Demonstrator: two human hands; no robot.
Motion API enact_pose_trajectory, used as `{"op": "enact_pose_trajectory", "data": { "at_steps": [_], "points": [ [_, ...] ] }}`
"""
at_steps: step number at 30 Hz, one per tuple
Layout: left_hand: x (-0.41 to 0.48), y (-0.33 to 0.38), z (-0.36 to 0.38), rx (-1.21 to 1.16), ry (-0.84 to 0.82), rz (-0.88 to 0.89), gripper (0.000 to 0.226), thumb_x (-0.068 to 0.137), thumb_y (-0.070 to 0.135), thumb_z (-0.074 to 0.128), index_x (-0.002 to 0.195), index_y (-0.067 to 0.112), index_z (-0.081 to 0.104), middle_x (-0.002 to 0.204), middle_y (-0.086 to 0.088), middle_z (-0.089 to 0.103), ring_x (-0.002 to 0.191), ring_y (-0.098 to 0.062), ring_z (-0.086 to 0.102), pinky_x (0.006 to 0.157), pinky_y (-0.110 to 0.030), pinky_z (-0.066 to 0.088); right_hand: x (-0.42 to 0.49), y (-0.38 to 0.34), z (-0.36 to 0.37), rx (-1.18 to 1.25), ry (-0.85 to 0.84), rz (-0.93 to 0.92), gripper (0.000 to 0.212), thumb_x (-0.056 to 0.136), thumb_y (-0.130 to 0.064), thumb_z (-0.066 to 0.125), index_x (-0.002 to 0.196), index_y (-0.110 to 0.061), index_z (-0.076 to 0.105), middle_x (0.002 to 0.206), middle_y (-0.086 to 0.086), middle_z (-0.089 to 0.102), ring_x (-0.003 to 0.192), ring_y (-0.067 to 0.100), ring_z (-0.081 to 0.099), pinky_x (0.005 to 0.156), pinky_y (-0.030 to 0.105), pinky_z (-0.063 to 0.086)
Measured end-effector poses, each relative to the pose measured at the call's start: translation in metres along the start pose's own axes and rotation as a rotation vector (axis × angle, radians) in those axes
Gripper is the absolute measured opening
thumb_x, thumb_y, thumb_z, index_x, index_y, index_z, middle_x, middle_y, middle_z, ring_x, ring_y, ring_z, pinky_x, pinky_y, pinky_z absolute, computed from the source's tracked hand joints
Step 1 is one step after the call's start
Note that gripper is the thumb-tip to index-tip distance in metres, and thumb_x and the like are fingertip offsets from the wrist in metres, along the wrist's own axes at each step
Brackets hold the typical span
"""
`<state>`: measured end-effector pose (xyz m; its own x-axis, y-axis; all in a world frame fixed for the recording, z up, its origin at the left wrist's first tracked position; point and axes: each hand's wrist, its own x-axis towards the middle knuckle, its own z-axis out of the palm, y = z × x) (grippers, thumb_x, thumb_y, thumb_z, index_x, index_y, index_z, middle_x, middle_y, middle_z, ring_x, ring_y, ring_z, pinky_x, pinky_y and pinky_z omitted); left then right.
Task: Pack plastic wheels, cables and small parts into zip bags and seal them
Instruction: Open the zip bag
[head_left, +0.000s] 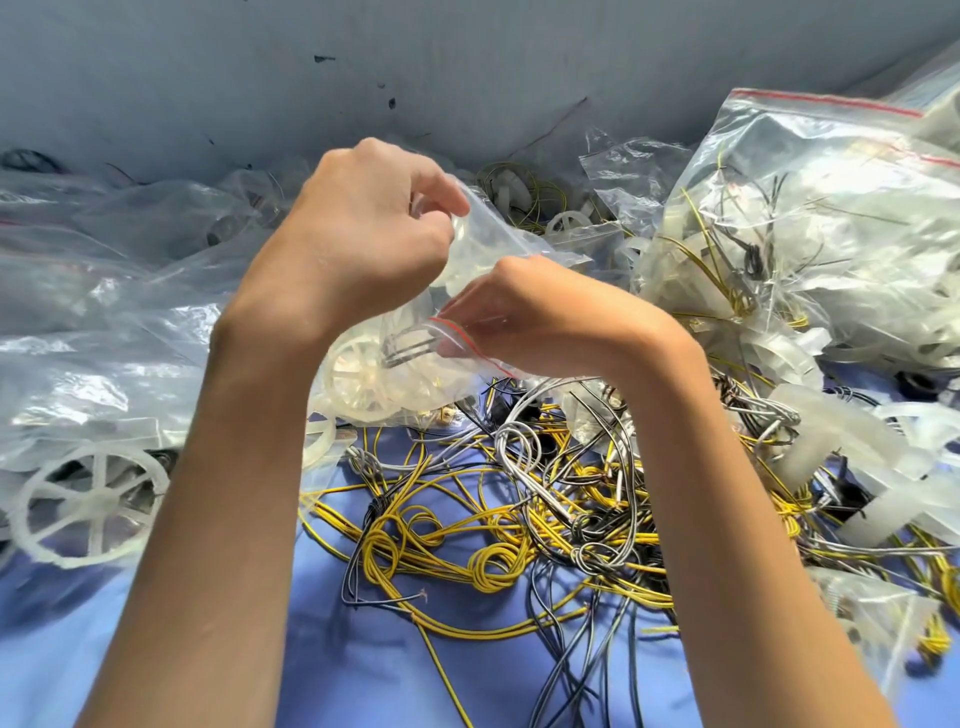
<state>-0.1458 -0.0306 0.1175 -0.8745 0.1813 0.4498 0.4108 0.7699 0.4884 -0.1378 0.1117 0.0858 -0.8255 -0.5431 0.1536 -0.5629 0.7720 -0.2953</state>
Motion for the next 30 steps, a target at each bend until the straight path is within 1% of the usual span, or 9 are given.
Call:
{"op": "enact_pose_trajectory", "data": {
  "at_steps": [3, 7, 11, 12, 13, 14, 16, 21, 30],
  "points": [
    [-0.002, 0.007, 0.004, 0.027, -0.021, 0.029, 0.031, 0.082, 0.012, 0.051, 0.099, 0.028, 0.071, 0.09, 0.005, 0.063, 0.073, -0.009, 0.051, 0.067, -0.012, 0.035, 0.003, -0.002, 0.003, -0.044, 0.038, 0.014, 0.026, 0.094, -0.018, 0.053, 0.08, 0.0, 0.064, 0.079, 0.023, 0.057, 0.073, 0.031, 0.029, 0.065, 0.038, 0.041],
    [-0.002, 0.011, 0.006, 0.05, -0.053, 0.054, 0.034, 0.082, 0.009, 0.049, 0.103, 0.024, 0.07, 0.091, 0.002, 0.061, 0.077, -0.014, 0.048, 0.066, -0.011, 0.03, 0.003, -0.002, 0.002, -0.039, 0.151, 0.058, 0.016, 0.08, 0.001, 0.051, 0.065, 0.002, 0.053, 0.059, 0.018, 0.047, 0.065, 0.017, 0.023, 0.057, 0.034, 0.031],
    [0.0, 0.003, -0.002, 0.062, -0.054, 0.018, 0.033, 0.085, 0.011, 0.049, 0.106, 0.027, 0.068, 0.093, 0.004, 0.058, 0.069, -0.009, 0.047, 0.064, -0.012, 0.028, 0.009, 0.007, 0.0, -0.094, 0.308, 0.083, 0.019, 0.081, 0.002, 0.047, 0.086, 0.006, 0.064, 0.093, 0.026, 0.064, 0.093, 0.039, 0.059, 0.073, 0.039, 0.05],
    [-0.001, 0.002, -0.003, 0.062, -0.05, 0.014, 0.034, 0.085, 0.011, 0.049, 0.107, 0.027, 0.068, 0.094, 0.005, 0.059, 0.071, -0.009, 0.047, 0.066, -0.013, 0.029, 0.01, 0.008, 0.0, -0.094, 0.338, 0.093, 0.017, 0.082, 0.002, 0.045, 0.082, 0.008, 0.061, 0.088, 0.029, 0.059, 0.102, 0.019, 0.063, 0.071, 0.04, 0.049],
    [-0.001, 0.002, -0.004, 0.058, -0.049, 0.015, 0.034, 0.085, 0.011, 0.048, 0.107, 0.027, 0.068, 0.096, 0.005, 0.061, 0.075, -0.011, 0.047, 0.067, -0.013, 0.03, 0.011, 0.007, 0.001, -0.1, 0.345, 0.101, 0.016, 0.084, 0.001, 0.043, 0.078, 0.007, 0.056, 0.082, 0.029, 0.054, 0.078, 0.019, 0.022, 0.069, 0.042, 0.047],
    [-0.001, 0.002, -0.005, 0.054, -0.053, 0.021, 0.034, 0.084, 0.01, 0.048, 0.108, 0.026, 0.068, 0.097, 0.004, 0.061, 0.078, -0.012, 0.048, 0.067, -0.013, 0.03, 0.011, 0.004, 0.002, -0.116, 0.312, 0.11, 0.017, 0.087, -0.001, 0.042, 0.077, 0.004, 0.055, 0.083, 0.027, 0.055, 0.074, 0.037, 0.038, 0.07, 0.042, 0.043],
    [-0.002, 0.005, -0.004, 0.049, -0.079, 0.04, 0.034, 0.085, 0.01, 0.048, 0.107, 0.026, 0.068, 0.094, 0.005, 0.06, 0.074, -0.01, 0.049, 0.061, -0.011, 0.031, 0.01, -0.002, 0.007, -0.135, 0.129, 0.135, 0.02, 0.095, -0.012, 0.043, 0.095, -0.002, 0.06, 0.102, 0.019, 0.063, 0.088, 0.034, 0.052, 0.07, 0.038, 0.036],
    [-0.003, 0.006, -0.001, 0.029, -0.167, 0.08, 0.03, 0.087, 0.013, 0.05, 0.103, 0.029, 0.068, 0.078, 0.017, 0.052, 0.065, 0.006, 0.048, 0.057, 0.001, 0.033, 0.004, -0.008, 0.017, -0.174, -0.253, 0.224, 0.027, 0.1, -0.026, 0.04, 0.113, -0.008, 0.056, 0.106, 0.012, 0.057, 0.085, 0.026, 0.046, 0.065, 0.027, 0.029],
    [0.004, -0.008, 0.001, 0.092, -0.056, -0.056, 0.029, 0.086, 0.021, 0.053, 0.111, 0.027, 0.066, 0.087, 0.009, 0.057, 0.082, -0.013, 0.046, 0.068, -0.016, 0.029, 0.0, -0.009, -0.003, 0.153, 0.218, 0.075, 0.025, 0.087, -0.005, 0.05, 0.095, -0.013, 0.071, 0.086, 0.0, 0.071, 0.079, 0.011, 0.061, 0.076, 0.028, 0.049]
  ]
}}
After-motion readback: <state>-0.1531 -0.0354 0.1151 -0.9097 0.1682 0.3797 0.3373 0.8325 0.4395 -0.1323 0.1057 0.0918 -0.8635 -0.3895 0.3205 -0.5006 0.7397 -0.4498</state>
